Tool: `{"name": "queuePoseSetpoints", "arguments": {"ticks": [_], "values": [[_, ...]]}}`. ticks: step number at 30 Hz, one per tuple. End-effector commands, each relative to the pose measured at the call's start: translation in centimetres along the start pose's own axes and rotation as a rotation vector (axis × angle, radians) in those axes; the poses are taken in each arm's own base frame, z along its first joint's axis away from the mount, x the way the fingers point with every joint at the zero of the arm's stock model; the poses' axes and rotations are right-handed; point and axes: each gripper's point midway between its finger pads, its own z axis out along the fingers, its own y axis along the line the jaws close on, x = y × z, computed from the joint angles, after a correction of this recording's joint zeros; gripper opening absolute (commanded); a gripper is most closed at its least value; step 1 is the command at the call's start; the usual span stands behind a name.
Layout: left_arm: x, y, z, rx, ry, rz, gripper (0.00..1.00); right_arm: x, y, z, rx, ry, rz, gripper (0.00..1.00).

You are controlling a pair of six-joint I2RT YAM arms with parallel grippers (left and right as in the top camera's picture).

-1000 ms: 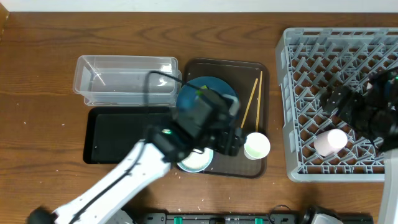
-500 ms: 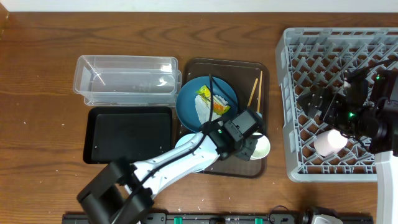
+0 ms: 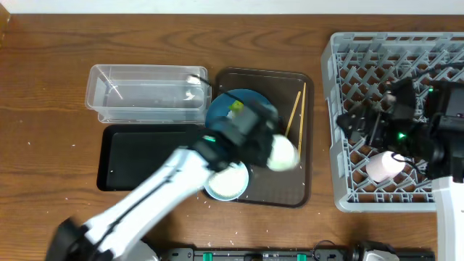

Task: Sort waste into correct bins and load items into the dishwasher rack
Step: 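Grasp the white cup with the left gripper and lift it, then hand the white cup from the left gripper to the right gripper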

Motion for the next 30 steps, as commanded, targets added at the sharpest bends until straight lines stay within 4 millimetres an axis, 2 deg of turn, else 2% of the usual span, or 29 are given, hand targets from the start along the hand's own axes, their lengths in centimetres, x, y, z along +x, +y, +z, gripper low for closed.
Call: {"name": "queuePoseSetpoints", "arguments": {"ticks": [1,5,7,11,15,18,21,26,30], "values": [[-1.9,-1.6,-4.2,0.307,0.014,-0.094,0.06,0.7,4.3,0.5,-0.186,0.025,-0.181,0.99],[-4.2,-2.3,-9.6,0.688,0.007,-0.145,0.06,1.1,10.1,-0.1,-0.445,0.0,-0.386,0.99],[-4.6,-2.1,-11.7,0.801,0.006,-0.155,0.06,1.0,12.1,-0.2,-0.51,-0.022,-0.452,0.99],[-4.6,-2.2,-14.0,0.92,0.016,-0.157,0.06,1.2,15.3,-0.4,-0.595,-0.054,-0.553,0.99],[-4.4,-2.7,-14.7,0.973,0.034,-0.145,0.06,2.3,18.4,-0.5,-0.676,-0.061,-0.655,0.99],[-4.4,-2.7,-14.7,0.973,0.035,-0.145,0.06,3.0,19.4,-0.2,-0.7,-0.05,-0.685,0.98],[-4.4,-2.7,-14.7,0.973,0.037,-0.149,0.06,3.1,19.5,0.7,-0.687,-0.033,-0.687,0.93],[-4.4,-2.7,-14.8,0.973,0.032,-0.141,0.06,4.3,20.3,1.1,-0.753,0.025,-0.685,0.76],[-4.4,-2.7,-14.8,0.973,0.031,-0.139,0.06,4.3,20.5,1.1,-0.757,0.022,-0.694,0.64]]}}
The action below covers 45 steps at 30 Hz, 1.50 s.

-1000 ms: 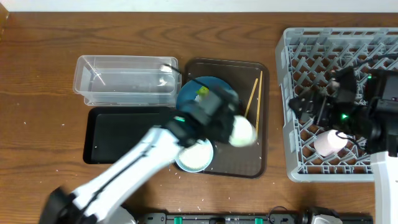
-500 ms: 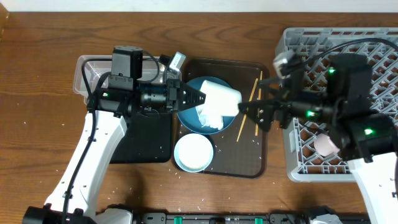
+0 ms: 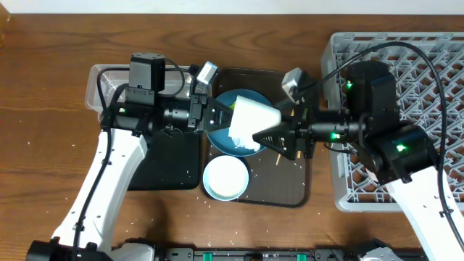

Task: Sort waste into correct bins and load items into the dishwasher rack
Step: 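Hand the white cup from the left gripper to the right gripper, then place the white cup upside down in the dish rack with right gripper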

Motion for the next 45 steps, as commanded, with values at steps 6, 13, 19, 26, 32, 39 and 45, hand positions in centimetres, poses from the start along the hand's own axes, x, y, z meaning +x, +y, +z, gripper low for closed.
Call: {"name": "queuePoseSetpoints", "arguments": {"ticks": [6,13,19,26,32,39,45], "values": [[0.2,-0.9,0.1,0.037,0.02,0.012,0.56,-0.4,-0.7,-1.2,0.04,-0.03,-0.003,0.49],[-0.7,0.8,0.0,-0.066,-0.033,0.011,0.66,1.6,-9.4,-10.8,0.583,-0.143,0.355,0.47],[-0.7,0.9,0.0,-0.067,-0.033,0.012,0.67,13.0,-15.1,-26.1,1.351,-0.178,0.959,0.45],[-0.7,0.9,0.0,-0.067,-0.033,0.012,0.67,20.0,-15.6,-33.2,1.579,-0.208,1.326,0.44],[-0.7,0.8,0.0,-0.067,-0.033,0.012,0.67,23.4,-18.0,-33.1,1.515,-0.119,1.499,0.44],[-0.7,0.8,0.0,-0.067,-0.033,0.012,0.67,25.4,-21.3,-31.9,1.426,-0.062,1.579,0.73],[-0.8,1.1,0.1,-0.081,-0.038,0.011,0.57,23.1,-22.5,-30.6,1.28,-0.153,1.547,0.9]]}}
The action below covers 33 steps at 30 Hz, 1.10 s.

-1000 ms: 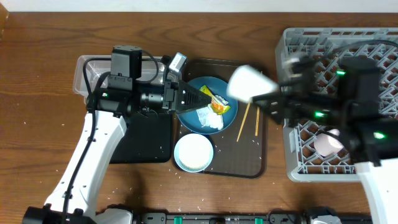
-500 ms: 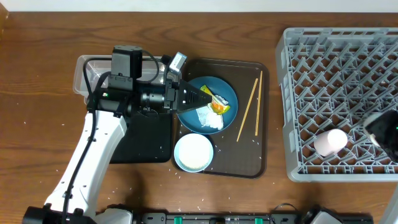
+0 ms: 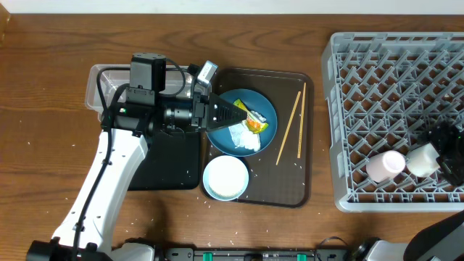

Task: Sort waste into correct bins and load items into the dishwasher rack
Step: 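Place the white cup upside down in the dish rack with right gripper, then grasp the white rice bowl rim with the left gripper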

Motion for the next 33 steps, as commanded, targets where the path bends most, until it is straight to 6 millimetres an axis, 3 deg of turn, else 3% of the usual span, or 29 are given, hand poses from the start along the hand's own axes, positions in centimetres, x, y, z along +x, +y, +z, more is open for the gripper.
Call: {"name": "queuePoseSetpoints", "arguments": {"ticks": [1,5,8,12,16,19,24,30,33], "values": [[-0.3,0.1,0.1,-0.023,-0.011,0.021,0.54,0.2,3.0,-2.1,-0.175,0.0,-0.038,0.91],[-0.9,2.3,0.6,-0.154,-0.055,0.017,0.54,1.9,7.5,-6.5,-0.433,-0.042,-0.2,0.91],[-1.1,5.7,0.8,-0.368,-0.096,0.019,0.54,4.3,10.2,-9.9,-0.568,-0.096,-0.353,0.92],[0.2,11.5,-0.5,-0.789,-0.108,0.029,0.55,8.1,12.3,-12.6,-0.623,-0.145,-0.532,0.95],[2.5,14.0,-0.9,-1.052,-0.045,0.067,0.55,10.8,13.5,-13.3,-0.615,-0.16,-0.644,0.96],[4.8,14.3,0.1,-1.109,0.043,0.085,0.55,11.7,14.0,-13.1,-0.604,-0.15,-0.671,0.96],[8.8,16.6,0.9,-1.246,0.097,0.006,0.55,11.8,14.0,-13.0,-0.593,-0.152,-0.677,0.96],[11.1,20.3,4.0,-1.306,0.146,-0.033,0.49,11.8,14.0,-13.0,-0.593,-0.15,-0.677,0.96],[12.1,22.2,4.6,-1.347,0.16,-0.103,0.48,11.9,13.9,-12.9,-0.589,-0.143,-0.675,0.96]]}}
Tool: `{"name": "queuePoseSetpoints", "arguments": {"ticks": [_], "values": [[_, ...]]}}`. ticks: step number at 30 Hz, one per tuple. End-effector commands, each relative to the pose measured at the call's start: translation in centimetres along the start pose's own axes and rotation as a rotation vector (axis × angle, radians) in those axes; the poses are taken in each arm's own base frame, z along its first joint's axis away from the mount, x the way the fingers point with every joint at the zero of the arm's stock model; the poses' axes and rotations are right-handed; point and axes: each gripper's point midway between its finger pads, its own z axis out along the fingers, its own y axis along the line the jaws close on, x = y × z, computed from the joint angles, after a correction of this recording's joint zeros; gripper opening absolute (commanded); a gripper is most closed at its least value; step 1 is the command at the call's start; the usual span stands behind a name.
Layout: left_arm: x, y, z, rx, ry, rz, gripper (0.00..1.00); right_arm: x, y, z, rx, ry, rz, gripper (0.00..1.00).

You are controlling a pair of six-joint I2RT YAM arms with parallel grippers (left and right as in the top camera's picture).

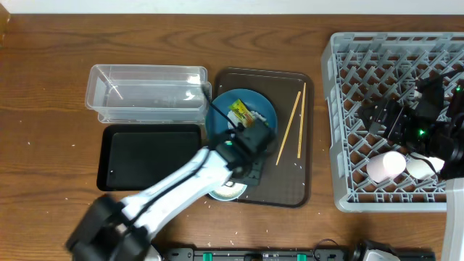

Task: Sort waste into correct bins and load items into the dishwasher rack
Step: 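Grasp the white rice bowl rim with the left gripper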

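Note:
A blue plate (254, 109) with a yellow wrapper (239, 110) lies on the brown tray (301, 185). My left gripper (249, 154) hangs over the plate's near edge, its fingers hidden under the wrist. The white bowl (223, 193) peeks out from under that arm. Two chopsticks (291, 134) lie to the right of the plate. In the grey dishwasher rack (362, 80) a pink cup (384, 165) and a white cup (418, 167) lie side by side. My right gripper (378, 117) is above the rack, apart from both cups, fingers spread.
A clear plastic bin (145, 93) stands at the back left. A black tray (145, 156) lies in front of it. The brown tray sits between them and the rack. Small crumbs dot the wooden table (43, 109).
My left arm has swung from the plate's left side to over its near edge, covering the white napkin and part of the bowl. My right gripper has moved up and left, away from the white cup.
My left gripper first held a white cup over the tray, with only the pink cup in the rack. Then both grippers met at the cup above the blue plate. Later the white cup lay beside the pink one in the rack, and now my right gripper is off it.

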Motion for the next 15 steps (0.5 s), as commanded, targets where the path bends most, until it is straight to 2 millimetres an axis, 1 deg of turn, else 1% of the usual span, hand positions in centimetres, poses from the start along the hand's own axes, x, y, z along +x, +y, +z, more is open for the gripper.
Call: {"name": "queuePoseSetpoints", "arguments": {"ticks": [1,3,5,6,7,9,10,11,13,15], "values": [[0.7,1.2,2.4,-0.091,0.038,-0.11,0.46,0.0,0.1,-0.1,0.001,0.002,-0.017,0.96],[1.1,1.0,3.4,-0.09,0.075,-0.119,0.42,0.1,0.1,-0.1,0.001,0.005,-0.015,0.96],[1.2,1.0,3.9,-0.091,0.087,-0.125,0.39,0.1,0.1,-0.1,0.001,0.006,-0.015,0.96],[1.2,1.0,4.0,-0.092,0.088,-0.126,0.37,0.1,0.1,-0.1,0.001,0.006,-0.015,0.96],[1.2,1.0,4.0,-0.092,0.087,-0.126,0.31,0.1,0.1,-0.1,0.001,0.005,-0.015,0.96],[1.1,0.9,3.9,-0.088,0.082,-0.126,0.21,0.1,0.1,-0.1,0.001,0.005,-0.015,0.96],[1.0,0.8,3.9,-0.085,0.079,-0.126,0.19,0.1,0.1,-0.1,0.001,0.005,-0.015,0.96],[0.9,0.7,4.0,-0.081,0.075,-0.124,0.13,0.1,0.1,-0.1,0.001,0.005,-0.015,0.96],[0.9,0.4,4.0,-0.072,0.072,-0.118,0.08,0.1,0.1,-0.1,0.002,0.005,-0.015,0.96],[1.0,0.0,4.0,-0.065,0.07,-0.108,0.06,0.1,0.1,-0.1,0.001,0.005,-0.015,0.96]]}}
